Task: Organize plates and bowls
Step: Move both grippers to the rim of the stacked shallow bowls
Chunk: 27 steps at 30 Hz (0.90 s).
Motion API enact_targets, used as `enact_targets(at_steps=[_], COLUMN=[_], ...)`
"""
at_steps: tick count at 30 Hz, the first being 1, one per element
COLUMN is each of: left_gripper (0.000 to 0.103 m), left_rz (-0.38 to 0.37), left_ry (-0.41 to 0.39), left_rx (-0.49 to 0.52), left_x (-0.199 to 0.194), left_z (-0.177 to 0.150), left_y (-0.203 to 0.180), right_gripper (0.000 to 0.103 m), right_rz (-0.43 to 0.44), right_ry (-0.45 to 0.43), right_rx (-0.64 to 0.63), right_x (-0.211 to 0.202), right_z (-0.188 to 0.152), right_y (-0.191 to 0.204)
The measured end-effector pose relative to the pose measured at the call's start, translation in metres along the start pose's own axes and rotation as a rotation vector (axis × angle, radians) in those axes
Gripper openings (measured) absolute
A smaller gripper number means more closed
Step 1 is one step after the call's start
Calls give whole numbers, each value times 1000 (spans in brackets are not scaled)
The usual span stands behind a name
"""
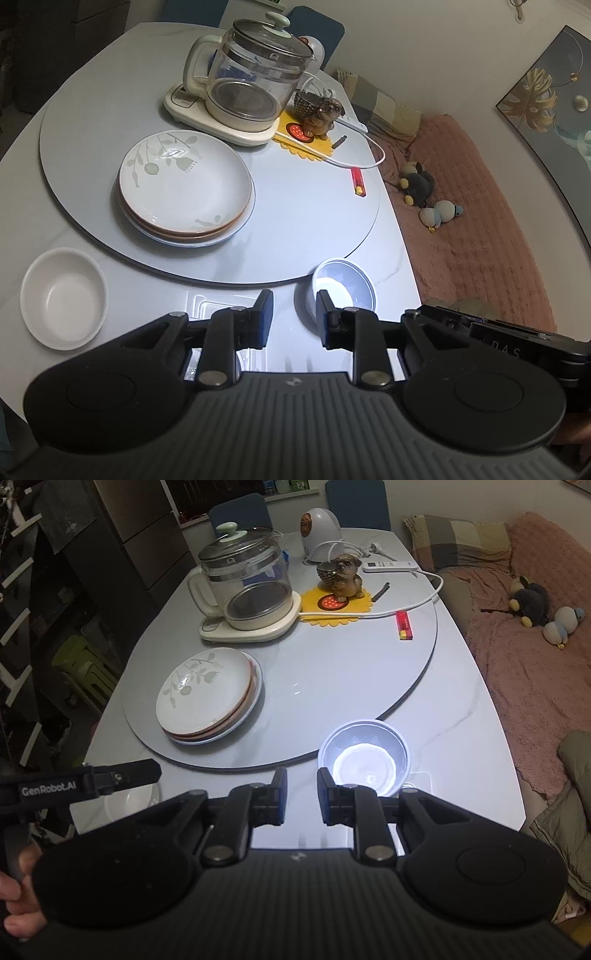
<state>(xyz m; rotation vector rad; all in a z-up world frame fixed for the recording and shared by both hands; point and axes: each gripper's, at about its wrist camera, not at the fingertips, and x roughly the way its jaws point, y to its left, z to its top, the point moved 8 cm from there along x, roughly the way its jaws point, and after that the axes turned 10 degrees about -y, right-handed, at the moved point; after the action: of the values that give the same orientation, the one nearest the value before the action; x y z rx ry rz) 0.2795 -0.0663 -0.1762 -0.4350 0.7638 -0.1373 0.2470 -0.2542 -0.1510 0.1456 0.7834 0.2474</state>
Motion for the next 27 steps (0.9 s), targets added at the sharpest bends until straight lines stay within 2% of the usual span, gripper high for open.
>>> enact_targets(at_steps=[1,2,3,4,5,6,8,15,27], left_gripper=[38,50,60,62,67,73,76,76,75], left_rz=[-1,3,10,12,12,14,25,49,73], left_ry=[2,3,6,7,10,16,28,99,235], left_rx=[8,15,22,27,29,29,35,35,-7], left_x=[3,6,10,13,17,21,31,69,148], left_z=[0,0,0,0,0,0,0,-9,-35], left_y=[-2,-4,-6,-8,-10,-12,-15,-23,-37], right_gripper=[37,50,57,70,78,80,80,80,79], right_rz=[-11,-21,-31,-36,-36,-39,-60,-90,-57], right_ry=[-1,-1,-3,-6,-6,-6,0,39,132], right_rx=[6,11,15,26,48,67,78,97,109], right_x=[1,2,3,4,5,7,11,31,76], right_z=[0,0,1,2,3,4,5,6,0], right_y=[-5,-9,-14,-19,-25,-31,-42,-79,-127])
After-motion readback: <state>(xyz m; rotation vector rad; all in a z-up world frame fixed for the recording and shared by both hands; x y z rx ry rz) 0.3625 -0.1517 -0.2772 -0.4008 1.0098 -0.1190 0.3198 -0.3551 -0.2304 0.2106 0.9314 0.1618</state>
